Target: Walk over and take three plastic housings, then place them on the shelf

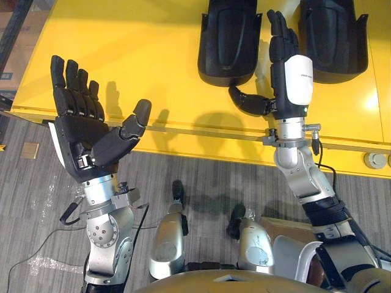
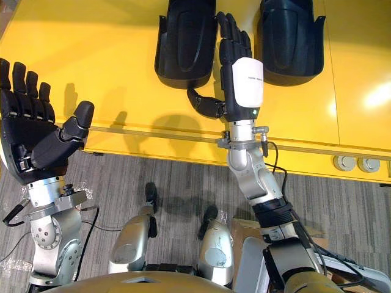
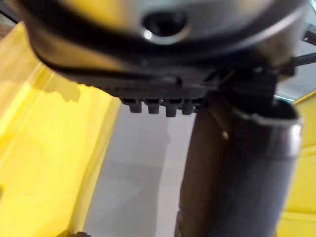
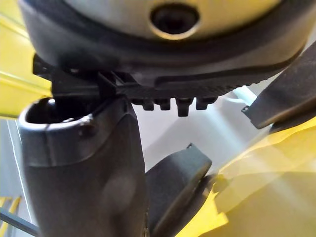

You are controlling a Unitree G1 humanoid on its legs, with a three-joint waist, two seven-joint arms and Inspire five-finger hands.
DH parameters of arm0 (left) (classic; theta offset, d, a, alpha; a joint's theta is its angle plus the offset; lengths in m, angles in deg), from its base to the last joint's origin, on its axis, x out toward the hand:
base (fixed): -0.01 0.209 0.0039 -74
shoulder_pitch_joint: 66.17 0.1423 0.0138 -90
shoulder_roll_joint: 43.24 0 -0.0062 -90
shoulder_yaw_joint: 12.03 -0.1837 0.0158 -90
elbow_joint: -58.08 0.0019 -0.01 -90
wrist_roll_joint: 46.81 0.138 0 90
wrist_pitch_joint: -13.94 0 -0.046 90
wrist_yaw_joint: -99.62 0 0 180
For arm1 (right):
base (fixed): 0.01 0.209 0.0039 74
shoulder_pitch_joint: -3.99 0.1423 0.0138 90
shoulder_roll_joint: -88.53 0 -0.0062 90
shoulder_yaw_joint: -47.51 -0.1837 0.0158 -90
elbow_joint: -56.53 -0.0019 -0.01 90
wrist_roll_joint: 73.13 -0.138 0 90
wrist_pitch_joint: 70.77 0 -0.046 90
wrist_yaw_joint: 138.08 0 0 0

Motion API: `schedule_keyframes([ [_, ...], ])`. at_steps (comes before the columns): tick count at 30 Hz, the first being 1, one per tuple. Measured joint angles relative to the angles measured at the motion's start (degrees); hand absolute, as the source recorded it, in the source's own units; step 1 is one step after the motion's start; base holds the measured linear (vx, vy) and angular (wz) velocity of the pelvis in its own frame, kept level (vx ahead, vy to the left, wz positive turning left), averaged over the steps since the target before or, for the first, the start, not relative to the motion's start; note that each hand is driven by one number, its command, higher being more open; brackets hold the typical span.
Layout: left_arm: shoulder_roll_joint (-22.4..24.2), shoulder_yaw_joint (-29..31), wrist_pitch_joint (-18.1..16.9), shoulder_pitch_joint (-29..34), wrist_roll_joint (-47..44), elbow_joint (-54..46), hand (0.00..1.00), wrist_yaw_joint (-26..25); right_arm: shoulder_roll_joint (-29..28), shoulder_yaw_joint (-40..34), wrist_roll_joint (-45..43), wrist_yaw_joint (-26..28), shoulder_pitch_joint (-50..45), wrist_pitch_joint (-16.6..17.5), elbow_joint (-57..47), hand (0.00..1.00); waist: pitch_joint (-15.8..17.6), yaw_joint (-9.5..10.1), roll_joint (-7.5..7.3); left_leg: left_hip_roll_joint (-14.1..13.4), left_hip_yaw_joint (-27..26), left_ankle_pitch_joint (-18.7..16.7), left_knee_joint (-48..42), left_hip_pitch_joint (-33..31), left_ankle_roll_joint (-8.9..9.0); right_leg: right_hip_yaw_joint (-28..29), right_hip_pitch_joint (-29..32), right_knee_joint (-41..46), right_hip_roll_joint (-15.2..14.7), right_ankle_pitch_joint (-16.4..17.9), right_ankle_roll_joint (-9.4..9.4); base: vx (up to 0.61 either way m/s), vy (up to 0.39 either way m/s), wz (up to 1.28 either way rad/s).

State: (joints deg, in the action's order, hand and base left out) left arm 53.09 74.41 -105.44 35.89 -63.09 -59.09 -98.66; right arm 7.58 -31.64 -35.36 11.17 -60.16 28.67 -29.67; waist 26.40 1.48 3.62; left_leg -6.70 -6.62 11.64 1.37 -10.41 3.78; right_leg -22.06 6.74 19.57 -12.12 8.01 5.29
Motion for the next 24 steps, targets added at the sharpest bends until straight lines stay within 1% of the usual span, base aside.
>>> schedule_keyframes([
  [3,0.00,-0.02,0.00,-0.46,-0.21,0.21,1.00,0.42,0.00,0.02,-0.04,-0.16,0.98,0.05,1.15,1.00,0.11,0.02,0.22,-0.01,0.13,0.08,0.04,-0.03,-0.15,-0.11,0.12,0.42,-0.06,0.13,-0.06,0.00,0.000,0.00],
  [4,0.00,-0.01,0.00,-0.43,-1.36,0.22,1.00,1.10,0.03,0.11,-0.10,-0.84,1.70,0.18,2.01,1.00,0.29,-0.02,0.59,0.01,0.16,0.20,0.28,-0.03,-0.38,-0.17,0.21,0.50,-0.09,0.12,-0.03,0.00,0.000,0.00],
  [5,0.00,0.01,0.00,-0.42,-1.38,0.24,1.00,1.10,0.03,0.15,-0.15,-0.91,1.95,0.21,2.14,1.00,0.31,-0.04,0.63,0.01,0.16,0.22,0.38,-0.03,-0.37,-0.17,0.27,0.53,-0.09,0.12,-0.02,0.00,0.000,0.00],
  [8,0.00,-0.02,0.00,-0.46,-1.37,0.24,1.00,1.32,0.07,0.23,-0.14,-1.23,2.61,0.02,2.66,1.00,0.31,-0.02,0.65,0.01,0.22,0.32,0.79,-0.07,-0.36,-0.32,0.47,0.65,-0.11,0.13,-0.01,0.00,0.000,0.00],
  [12,0.00,-0.02,0.01,-0.46,-1.38,0.24,1.00,1.34,0.39,0.38,-0.15,-1.27,3.27,-0.09,2.79,1.00,0.31,0.00,0.65,0.18,0.16,0.77,0.82,-0.17,-0.87,-0.17,0.93,1.27,-0.38,0.20,-0.04,0.00,0.000,0.00],
  [24,0.00,-0.11,0.67,-0.62,-1.38,0.24,1.00,2.13,0.66,0.47,-0.15,-1.28,3.67,-0.36,3.16,1.00,0.27,-0.01,0.73,0.20,0.15,0.97,0.98,-0.17,-0.89,-0.17,1.04,1.44,-0.42,0.20,-0.04,0.00,0.000,0.00],
])
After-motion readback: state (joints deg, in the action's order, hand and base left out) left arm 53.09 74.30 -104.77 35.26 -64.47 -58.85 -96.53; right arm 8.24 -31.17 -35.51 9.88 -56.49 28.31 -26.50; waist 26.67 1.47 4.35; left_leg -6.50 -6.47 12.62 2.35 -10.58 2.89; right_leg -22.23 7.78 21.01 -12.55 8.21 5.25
